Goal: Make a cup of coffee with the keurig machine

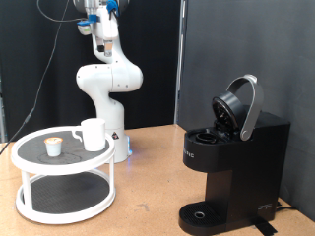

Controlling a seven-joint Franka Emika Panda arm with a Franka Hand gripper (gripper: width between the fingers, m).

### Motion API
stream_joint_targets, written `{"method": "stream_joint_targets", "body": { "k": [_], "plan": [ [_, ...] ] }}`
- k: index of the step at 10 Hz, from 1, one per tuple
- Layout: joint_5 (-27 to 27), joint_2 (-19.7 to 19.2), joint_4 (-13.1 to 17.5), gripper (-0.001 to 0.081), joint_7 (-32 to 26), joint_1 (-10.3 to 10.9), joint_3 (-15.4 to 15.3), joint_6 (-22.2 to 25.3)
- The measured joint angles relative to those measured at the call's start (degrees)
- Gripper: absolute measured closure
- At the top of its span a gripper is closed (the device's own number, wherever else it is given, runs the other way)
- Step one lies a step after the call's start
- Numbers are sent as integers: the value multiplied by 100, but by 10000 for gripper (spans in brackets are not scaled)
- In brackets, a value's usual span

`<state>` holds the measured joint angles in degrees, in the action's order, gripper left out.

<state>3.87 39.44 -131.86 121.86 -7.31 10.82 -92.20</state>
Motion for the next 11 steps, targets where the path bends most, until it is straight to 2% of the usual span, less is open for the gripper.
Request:
{"method": "stream_joint_targets", "body": {
  "k": [4, 7, 11],
  "plan": [
    [452, -47, 48, 72, -610, -277, 570, 23],
    [560, -91, 99, 72, -858, -355, 926, -34],
    [549, -135, 118, 72, -951, -352, 1028, -16]
  ]
}}
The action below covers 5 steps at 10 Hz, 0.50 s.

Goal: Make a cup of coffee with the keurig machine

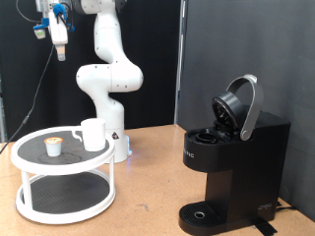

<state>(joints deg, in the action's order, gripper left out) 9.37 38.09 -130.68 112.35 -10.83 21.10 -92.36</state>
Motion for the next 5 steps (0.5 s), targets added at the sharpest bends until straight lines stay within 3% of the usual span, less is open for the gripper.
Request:
{"method": "stream_joint_targets", "body": {
  "k": [2, 5],
  "plan": [
    [60, -4, -115, 72, -199, -2, 100, -57],
    [426, -79, -687, 72, -237, -52, 279, -731]
  ]
}}
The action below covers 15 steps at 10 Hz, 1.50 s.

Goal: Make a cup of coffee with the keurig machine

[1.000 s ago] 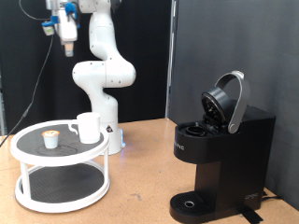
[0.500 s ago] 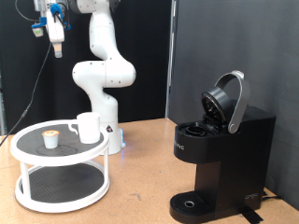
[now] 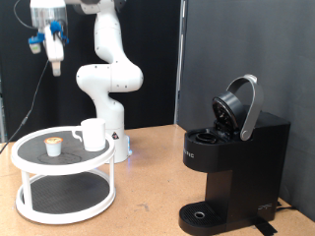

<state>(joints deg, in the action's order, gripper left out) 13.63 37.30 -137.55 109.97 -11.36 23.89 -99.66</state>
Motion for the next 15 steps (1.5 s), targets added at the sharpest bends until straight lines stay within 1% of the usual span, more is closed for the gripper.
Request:
{"method": "stream_joint_targets", "body": {
  "k": [5, 8, 11, 13, 15],
  "plan": [
    [295, -197, -1039, 72, 15, -98, 246, -1555],
    [488, -361, -1477, 72, 63, -175, 285, -2244],
    [652, -521, -1830, 72, 229, -249, 286, -2886],
    [711, -636, -1940, 72, 232, -310, 293, -3185],
    [748, -768, -1982, 72, 232, -369, 305, -3383]
  ]
}}
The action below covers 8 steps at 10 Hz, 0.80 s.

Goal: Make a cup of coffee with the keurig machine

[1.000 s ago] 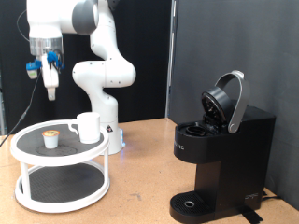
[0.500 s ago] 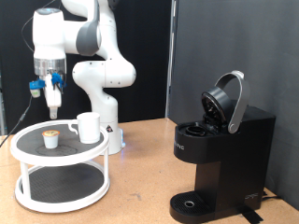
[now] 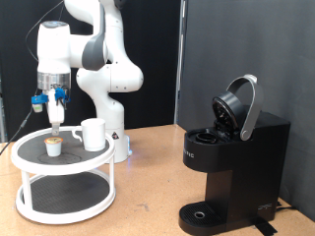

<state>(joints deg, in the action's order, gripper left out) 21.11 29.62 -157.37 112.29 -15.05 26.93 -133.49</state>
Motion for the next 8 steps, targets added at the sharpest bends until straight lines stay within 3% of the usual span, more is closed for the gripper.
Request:
{"method": "stream_joint_targets", "body": {
  "k": [8],
  "plan": [
    [46, -572, -93, 72, 0, -120, 7, -704]
  ]
}}
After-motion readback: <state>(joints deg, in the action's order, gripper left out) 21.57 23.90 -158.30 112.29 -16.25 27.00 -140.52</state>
